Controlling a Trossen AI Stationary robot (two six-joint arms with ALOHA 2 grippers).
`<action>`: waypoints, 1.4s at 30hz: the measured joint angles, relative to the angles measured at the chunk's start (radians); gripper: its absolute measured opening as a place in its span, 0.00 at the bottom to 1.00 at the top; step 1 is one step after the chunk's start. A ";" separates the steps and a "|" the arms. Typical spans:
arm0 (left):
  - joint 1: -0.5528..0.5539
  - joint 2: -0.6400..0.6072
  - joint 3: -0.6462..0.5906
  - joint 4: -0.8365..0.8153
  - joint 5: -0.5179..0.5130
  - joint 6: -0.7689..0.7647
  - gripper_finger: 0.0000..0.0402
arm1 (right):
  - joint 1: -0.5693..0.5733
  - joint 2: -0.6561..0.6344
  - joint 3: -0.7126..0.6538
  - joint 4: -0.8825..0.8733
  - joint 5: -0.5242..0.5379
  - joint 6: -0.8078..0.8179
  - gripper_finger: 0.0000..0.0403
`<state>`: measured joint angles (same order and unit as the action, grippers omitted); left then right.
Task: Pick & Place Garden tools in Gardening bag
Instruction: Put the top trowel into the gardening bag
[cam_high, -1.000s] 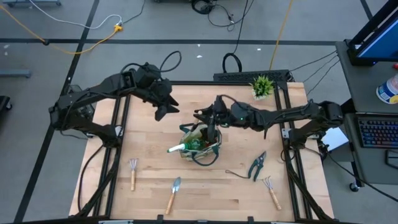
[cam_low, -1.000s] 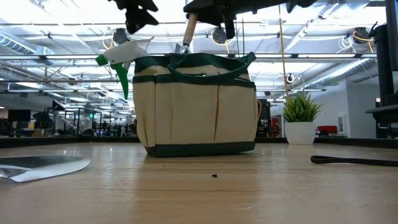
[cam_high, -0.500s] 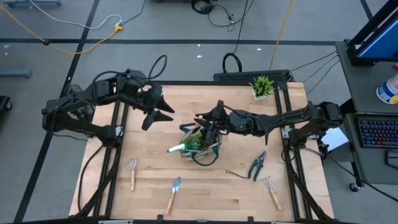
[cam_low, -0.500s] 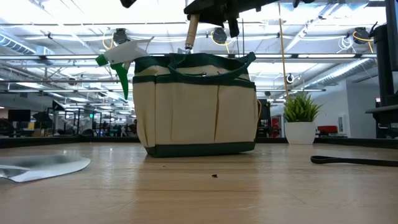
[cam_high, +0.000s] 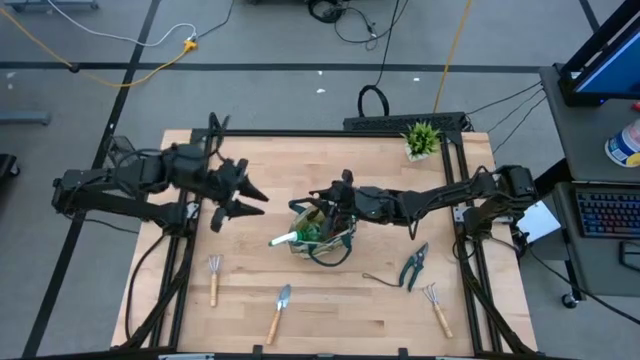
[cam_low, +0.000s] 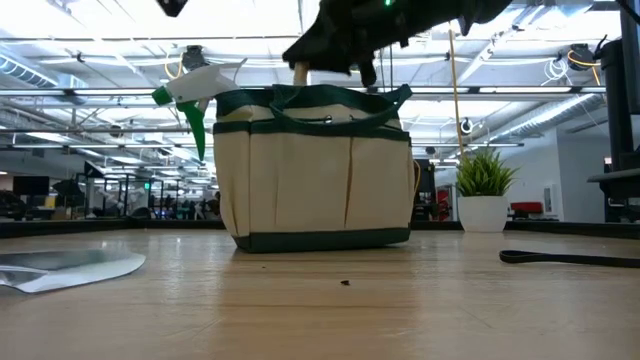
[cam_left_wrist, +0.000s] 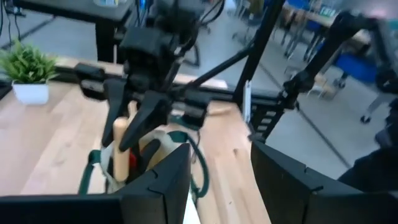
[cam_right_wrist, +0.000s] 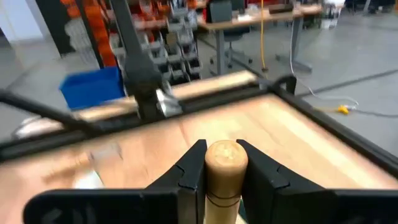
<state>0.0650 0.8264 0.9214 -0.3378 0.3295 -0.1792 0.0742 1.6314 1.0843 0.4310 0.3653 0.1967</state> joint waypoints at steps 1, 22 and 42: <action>-0.016 -0.027 -0.033 0.028 -0.019 -0.016 0.44 | 0.000 0.011 0.000 0.005 0.000 0.000 0.15; -0.340 -0.279 -0.405 0.341 -0.319 -0.143 0.44 | 0.000 0.101 0.000 -0.083 0.000 0.091 0.15; -0.547 -0.277 -0.421 0.302 -0.467 -0.242 0.44 | 0.000 0.119 -0.001 -0.057 -0.056 0.038 0.50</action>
<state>-0.4823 0.5495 0.5001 -0.0356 -0.1371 -0.4213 0.0738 1.7504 1.0837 0.3741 0.3094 0.2348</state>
